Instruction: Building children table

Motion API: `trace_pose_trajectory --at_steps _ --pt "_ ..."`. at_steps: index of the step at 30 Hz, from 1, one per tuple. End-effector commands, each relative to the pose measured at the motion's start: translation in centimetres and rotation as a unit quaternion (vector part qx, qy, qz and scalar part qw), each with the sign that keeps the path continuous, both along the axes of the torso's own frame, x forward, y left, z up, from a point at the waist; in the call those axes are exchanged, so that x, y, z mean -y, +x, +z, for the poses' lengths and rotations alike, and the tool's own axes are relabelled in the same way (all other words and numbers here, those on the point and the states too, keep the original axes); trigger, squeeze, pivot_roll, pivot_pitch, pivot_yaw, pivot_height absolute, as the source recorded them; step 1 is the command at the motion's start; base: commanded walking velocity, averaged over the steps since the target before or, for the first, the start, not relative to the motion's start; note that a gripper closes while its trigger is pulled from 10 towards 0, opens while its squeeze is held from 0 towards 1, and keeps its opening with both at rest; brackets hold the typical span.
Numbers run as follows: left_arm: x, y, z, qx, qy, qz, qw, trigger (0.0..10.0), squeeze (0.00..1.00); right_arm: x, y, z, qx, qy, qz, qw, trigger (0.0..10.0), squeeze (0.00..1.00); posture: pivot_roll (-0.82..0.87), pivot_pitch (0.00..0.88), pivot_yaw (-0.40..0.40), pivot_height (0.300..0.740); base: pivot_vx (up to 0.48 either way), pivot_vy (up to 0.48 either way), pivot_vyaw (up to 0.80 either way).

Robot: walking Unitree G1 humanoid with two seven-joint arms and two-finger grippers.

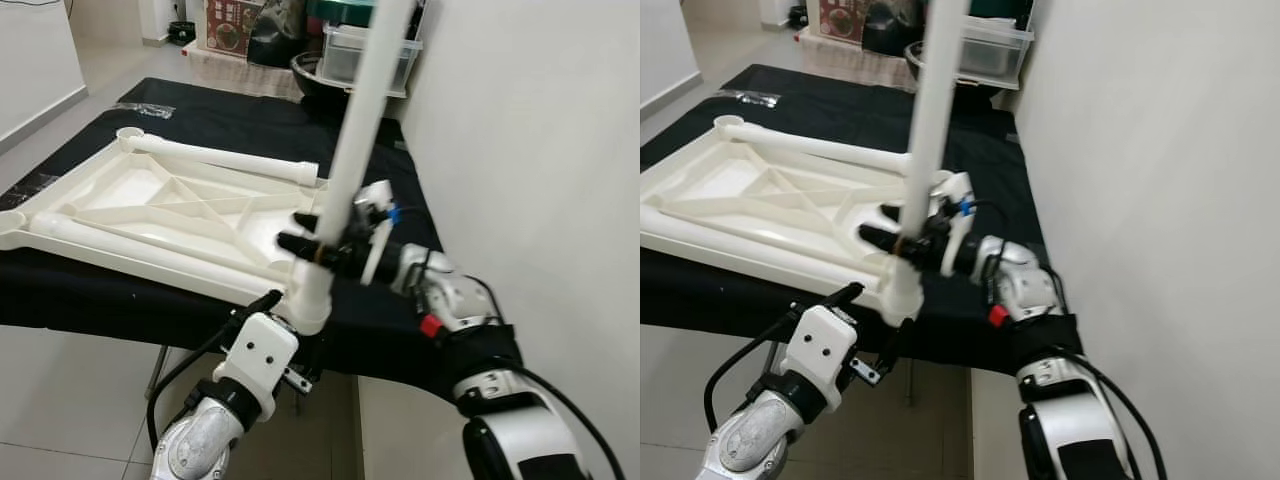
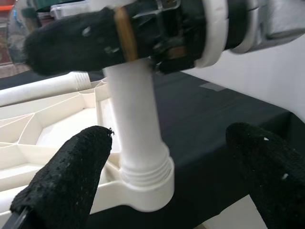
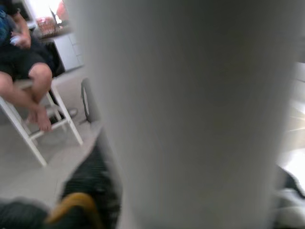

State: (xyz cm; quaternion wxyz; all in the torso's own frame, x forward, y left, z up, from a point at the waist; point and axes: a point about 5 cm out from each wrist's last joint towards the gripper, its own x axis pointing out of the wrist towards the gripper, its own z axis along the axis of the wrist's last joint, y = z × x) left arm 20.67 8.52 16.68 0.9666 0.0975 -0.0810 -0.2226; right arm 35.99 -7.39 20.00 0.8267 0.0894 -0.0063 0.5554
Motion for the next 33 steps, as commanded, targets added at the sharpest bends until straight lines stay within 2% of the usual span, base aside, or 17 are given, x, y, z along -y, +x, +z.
trace_pose_trajectory --at_steps 1,8,9,10,12,14,15,16,17,19,21,24,25,27,28,29,33 --pt "0.1 -0.2 -0.1 -0.001 0.004 -0.006 1.0 10.0 0.0 -0.3 0.7 0.6 0.011 0.006 -0.035 0.999 0.0 0.0 0.14 0.024 -0.164 0.74 0.0 0.0 0.0" --pt "0.0 -0.1 -0.2 -0.002 0.006 -0.003 1.0 10.0 0.0 0.6 2.4 -0.1 -0.008 0.009 -0.205 0.979 0.0 0.0 0.14 0.031 -0.161 0.74 0.0 0.0 0.0" --pt "0.0 -0.1 -0.2 -0.002 0.006 -0.004 1.0 10.0 0.0 1.1 2.7 -0.3 -0.007 0.001 -0.248 0.969 0.0 0.0 0.13 0.031 -0.16 0.74 0.0 0.0 0.0" --pt "0.0 -0.1 -0.2 -0.002 0.005 -0.005 1.0 10.0 0.0 2.4 3.1 -0.6 -0.014 -0.014 -0.332 0.943 0.0 0.0 0.13 0.036 -0.159 0.74 0.0 0.0 0.0" --pt "0.0 -0.1 -0.2 -0.002 0.005 -0.005 1.0 10.0 0.0 2.4 3.1 -0.6 -0.014 -0.014 -0.332 0.943 0.0 0.0 0.13 0.036 -0.159 0.74 0.0 0.0 0.0" --pt "0.1 -0.1 -0.3 -0.003 0.005 -0.006 1.0 10.0 0.0 5.5 3.2 -1.7 -0.046 -0.026 -0.513 0.857 0.0 0.0 0.12 0.038 -0.156 0.74 0.0 0.0 0.0" --pt "0.1 -0.1 -0.3 -0.003 0.005 -0.006 1.0 10.0 0.0 5.5 3.2 -1.7 -0.046 -0.026 -0.513 0.857 0.0 0.0 0.12 0.038 -0.156 0.74 0.0 0.0 0.0" --pt "0.1 0.0 -0.3 -0.003 0.005 -0.007 1.0 10.0 0.0 7.1 2.3 -2.6 -0.077 -0.023 -0.615 0.785 0.0 0.0 0.12 0.039 -0.155 0.74 0.0 0.0 0.0" --pt "0.1 0.0 -0.3 -0.003 0.005 -0.007 1.0 10.0 0.0 7.1 2.3 -2.6 -0.077 -0.023 -0.615 0.785 0.0 0.0 0.12 0.039 -0.155 0.74 0.0 0.0 0.0" --pt "0.1 0.0 -0.2 -0.002 0.005 -0.007 1.0 10.0 0.0 7.3 1.3 -3.3 -0.105 -0.016 -0.663 0.741 0.0 0.0 0.12 0.04 -0.157 0.74 0.0 0.0 0.0" --pt "0.1 0.1 -0.2 -0.002 0.005 -0.007 1.0 10.0 0.0 6.8 0.9 -3.6 -0.117 -0.012 -0.676 0.727 0.0 0.0 0.12 0.042 -0.154 0.74 0.0 0.0 0.0" --pt "0.1 0.1 -0.2 -0.001 0.004 -0.007 1.0 10.0 0.0 5.9 0.9 -3.7 -0.123 -0.005 -0.672 0.73 0.0 0.0 0.13 0.04 -0.155 0.74 0.0 0.0 0.0" --pt "0.1 0.1 -0.2 -0.001 0.005 -0.007 1.0 10.0 0.0 4.9 1.0 -3.6 -0.13 0.013 -0.659 0.741 9.7 0.0 0.13 0.041 -0.157 0.74 0.0 0.0 0.0" --pt "0.1 0.1 -0.2 -0.001 0.005 -0.007 1.0 10.0 0.0 4.3 1.1 -3.4 -0.133 0.026 -0.649 0.749 9.7 0.0 0.13 0.041 -0.157 0.74 0.0 0.0 0.0" --pt "0.1 0.1 -0.2 -0.001 0.005 -0.007 1.0 10.0 0.0 3.7 1.3 -3.0 -0.119 0.034 -0.633 0.764 10.0 0.0 0.13 0.041 -0.156 0.74 0.0 0.0 0.0" --pt "0.0 0.1 -0.2 -0.001 0.006 -0.006 1.0 10.0 0.0 3.2 1.4 -2.4 -0.1 0.04 -0.619 0.778 10.0 1.0 0.12 0.04 -0.158 0.74 0.0 0.0 0.0" --pt "-0.1 0.2 -0.3 -0.002 0.006 -0.005 1.0 10.0 0.0 2.8 1.5 -1.3 -0.07 0.049 -0.599 0.796 10.0 1.0 0.12 0.039 -0.157 0.74 0.0 0.0 0.0"
